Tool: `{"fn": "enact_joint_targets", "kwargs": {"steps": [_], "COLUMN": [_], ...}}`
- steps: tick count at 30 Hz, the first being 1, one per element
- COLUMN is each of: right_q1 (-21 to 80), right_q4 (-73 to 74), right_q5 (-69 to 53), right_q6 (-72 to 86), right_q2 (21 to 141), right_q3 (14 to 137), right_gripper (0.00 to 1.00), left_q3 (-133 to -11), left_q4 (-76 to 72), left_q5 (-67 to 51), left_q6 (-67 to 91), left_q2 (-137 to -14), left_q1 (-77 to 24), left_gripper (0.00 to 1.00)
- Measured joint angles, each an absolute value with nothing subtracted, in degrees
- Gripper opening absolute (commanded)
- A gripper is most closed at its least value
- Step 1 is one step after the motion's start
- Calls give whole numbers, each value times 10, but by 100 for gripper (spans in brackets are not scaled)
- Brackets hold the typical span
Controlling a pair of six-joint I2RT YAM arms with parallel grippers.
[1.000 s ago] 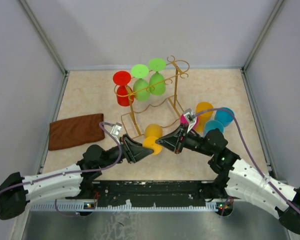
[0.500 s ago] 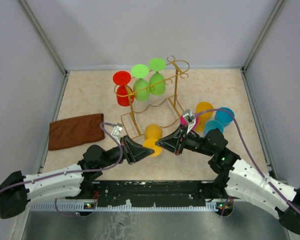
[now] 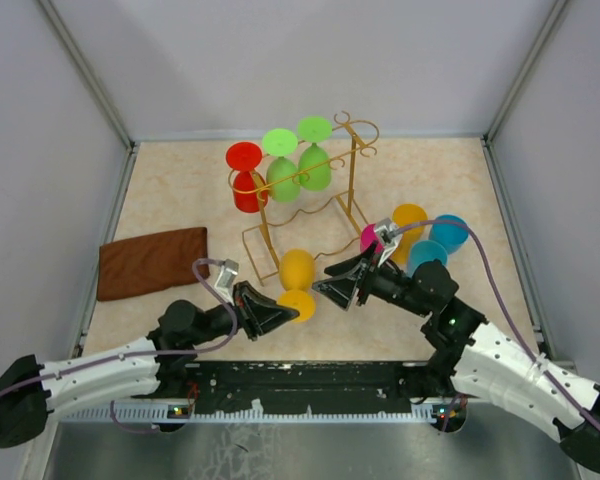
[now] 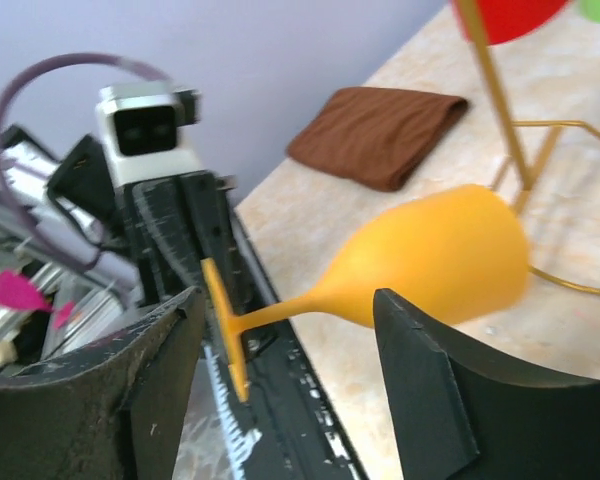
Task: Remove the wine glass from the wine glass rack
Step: Place the wine glass at the center of the board.
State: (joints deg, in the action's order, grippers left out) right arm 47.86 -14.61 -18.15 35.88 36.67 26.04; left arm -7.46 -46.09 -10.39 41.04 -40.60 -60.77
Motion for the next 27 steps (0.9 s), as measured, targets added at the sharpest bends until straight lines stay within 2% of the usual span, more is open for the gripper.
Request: {"fn": "enact_joint_targets", "kwargs": {"steps": [6,17,23,27], "right_q1": [478,478,438,372], "right_q4": [-63,-22,-12,-41], "right_q5": [-64,-22,-99,-187], "right_q6": [359,356,366,402], "right_q2": [345,346,370,389], "right_q3": [268,287,314,309], "right_gripper": [75,92,95,88], "left_q3": [-72,-55,-55,-54], "left_q4": [-393,-341,-330,-329], "left_q5": [-151,-244,-309,-342], "left_q6": [329,160,90,65], "left_q2": [-343,-270,-274,-280], "left_q1": [-608,-608,-608,-608], "left_gripper": [0,0,0,0]}}
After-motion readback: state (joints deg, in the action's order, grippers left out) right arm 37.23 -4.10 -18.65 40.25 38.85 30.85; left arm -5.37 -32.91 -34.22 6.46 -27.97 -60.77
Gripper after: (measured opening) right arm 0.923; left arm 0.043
